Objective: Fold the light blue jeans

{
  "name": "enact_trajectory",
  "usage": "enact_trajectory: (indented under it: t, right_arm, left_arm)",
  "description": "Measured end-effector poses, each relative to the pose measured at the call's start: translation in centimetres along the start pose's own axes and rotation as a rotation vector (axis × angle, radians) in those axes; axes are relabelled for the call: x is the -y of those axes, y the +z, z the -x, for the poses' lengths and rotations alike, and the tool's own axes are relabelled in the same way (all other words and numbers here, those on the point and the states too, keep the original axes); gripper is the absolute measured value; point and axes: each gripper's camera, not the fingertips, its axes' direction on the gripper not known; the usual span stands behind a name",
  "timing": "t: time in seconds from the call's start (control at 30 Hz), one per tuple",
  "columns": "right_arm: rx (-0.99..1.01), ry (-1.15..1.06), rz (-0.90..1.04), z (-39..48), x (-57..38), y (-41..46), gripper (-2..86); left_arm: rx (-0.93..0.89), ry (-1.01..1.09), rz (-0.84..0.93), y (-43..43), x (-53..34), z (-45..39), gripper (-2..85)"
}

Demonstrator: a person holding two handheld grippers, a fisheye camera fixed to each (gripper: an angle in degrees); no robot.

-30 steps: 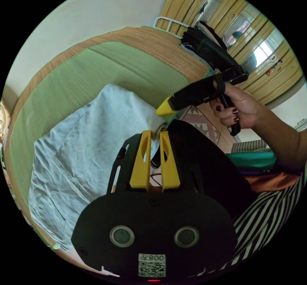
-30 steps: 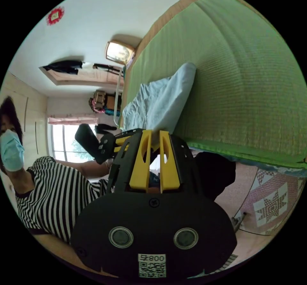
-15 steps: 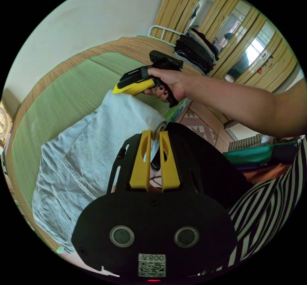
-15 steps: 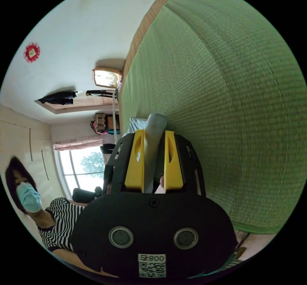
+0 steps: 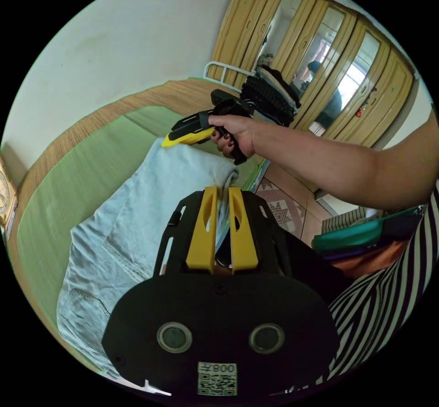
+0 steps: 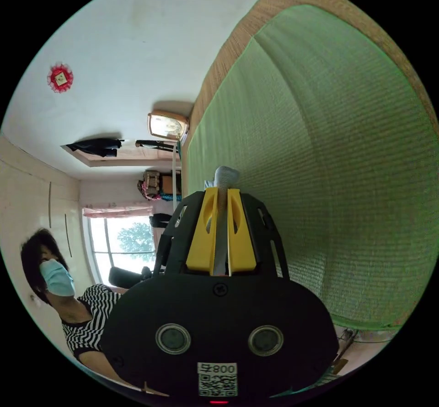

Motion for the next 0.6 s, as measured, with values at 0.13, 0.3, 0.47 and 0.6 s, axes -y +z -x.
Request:
enact_trajectory:
  t: [0.13, 0.3, 0.47, 0.6]
  right_arm:
    - [0.011, 0.009, -0.056, 2.8, -1.0, 0.1, 2.6]
    - [0.106, -0.059, -0.077, 9.0, -2.0, 4.2, 2.4]
    - [0.155, -0.216, -0.002, 19.5, -2.5, 13.3, 2.4]
    - [0.126, -0.316, 0.069, 26.2, -3.0, 21.3, 2.5]
  left_arm:
    - [-0.026, -0.015, -0.039, -2.6, -3.3, 0.9, 0.8]
    - [-0.044, -0.114, -0.144, -10.0, -11.0, 4.4, 0.8]
    - [-0.075, -0.269, -0.282, -18.4, -20.4, 8.8, 0.9]
    - [-0.056, -0.435, -0.388, -24.5, -30.2, 12.6, 0.9]
